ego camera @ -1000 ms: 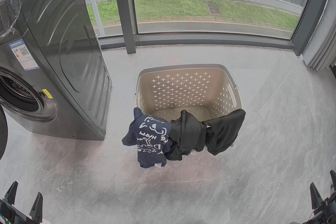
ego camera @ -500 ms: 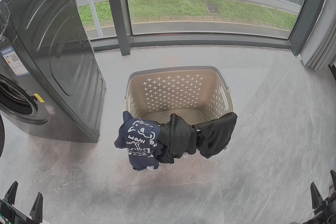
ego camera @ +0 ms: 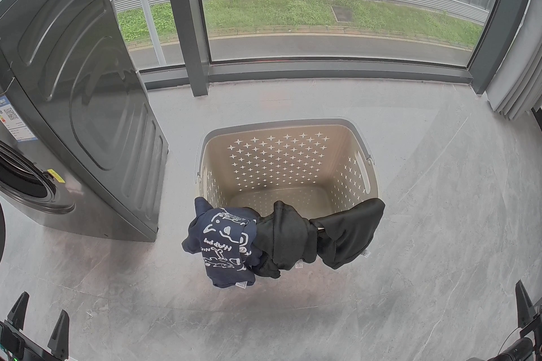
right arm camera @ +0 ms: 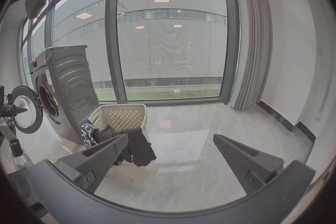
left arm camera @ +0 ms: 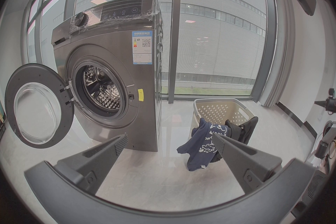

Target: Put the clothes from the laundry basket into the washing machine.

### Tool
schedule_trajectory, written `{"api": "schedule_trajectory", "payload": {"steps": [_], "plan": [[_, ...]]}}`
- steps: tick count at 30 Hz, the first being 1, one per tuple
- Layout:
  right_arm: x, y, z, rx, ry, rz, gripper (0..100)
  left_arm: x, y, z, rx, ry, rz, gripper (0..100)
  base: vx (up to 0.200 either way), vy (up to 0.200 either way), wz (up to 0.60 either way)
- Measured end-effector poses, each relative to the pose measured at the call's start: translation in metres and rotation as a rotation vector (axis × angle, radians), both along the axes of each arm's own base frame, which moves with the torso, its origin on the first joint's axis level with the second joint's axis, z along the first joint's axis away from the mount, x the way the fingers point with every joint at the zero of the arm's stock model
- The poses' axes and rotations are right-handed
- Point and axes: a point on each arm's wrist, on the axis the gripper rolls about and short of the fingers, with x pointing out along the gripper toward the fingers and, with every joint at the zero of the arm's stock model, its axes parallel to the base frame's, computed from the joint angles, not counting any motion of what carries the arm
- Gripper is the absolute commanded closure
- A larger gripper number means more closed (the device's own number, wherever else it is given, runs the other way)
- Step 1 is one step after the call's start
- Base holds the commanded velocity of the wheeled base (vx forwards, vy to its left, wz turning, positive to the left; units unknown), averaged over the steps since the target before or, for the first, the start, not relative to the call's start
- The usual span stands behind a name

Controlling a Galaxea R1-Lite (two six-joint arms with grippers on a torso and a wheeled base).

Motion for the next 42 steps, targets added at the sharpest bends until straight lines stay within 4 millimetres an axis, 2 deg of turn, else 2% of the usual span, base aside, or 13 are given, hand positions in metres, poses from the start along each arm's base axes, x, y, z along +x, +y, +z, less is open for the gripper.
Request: {"api": "schedule_trajectory", "payload": {"steps": [3, 8, 15, 21, 26, 32, 42], "plan": [[0.004, 0.000, 0.008, 0.000, 0.040, 0.026, 0, 0.000, 0.000, 0.000, 0.000, 0.000, 0.000, 0, 0.000, 0.000, 0.00], [0.026, 0.001, 0.014, 0.004, 0.158, 0.066, 0, 0.000, 0.000, 0.000, 0.000, 0.000, 0.000, 0, 0.000, 0.000, 0.00], [0.069, 0.003, 0.025, 0.014, 0.272, 0.114, 0, 0.000, 0.000, 0.000, 0.000, 0.000, 0.000, 0, 0.000, 0.000, 0.00], [0.110, 0.011, 0.022, 0.022, 0.398, 0.184, 0, 0.000, 0.000, 0.000, 0.000, 0.000, 0.000, 0, 0.000, 0.000, 0.00], [0.145, 0.028, 0.014, 0.042, 0.501, 0.264, 0, 0.000, 0.000, 0.000, 0.000, 0.000, 0.000, 0, 0.000, 0.000, 0.00], [0.186, 0.064, -0.005, 0.048, 0.601, 0.325, 0, 0.000, 0.000, 0.000, 0.000, 0.000, 0.000, 0, 0.000, 0.000, 0.00], [0.233, 0.110, -0.035, 0.047, 0.584, 0.383, 0, 0.000, 0.000, 0.000, 0.000, 0.000, 0.000, 0, 0.000, 0.000, 0.00]]}}
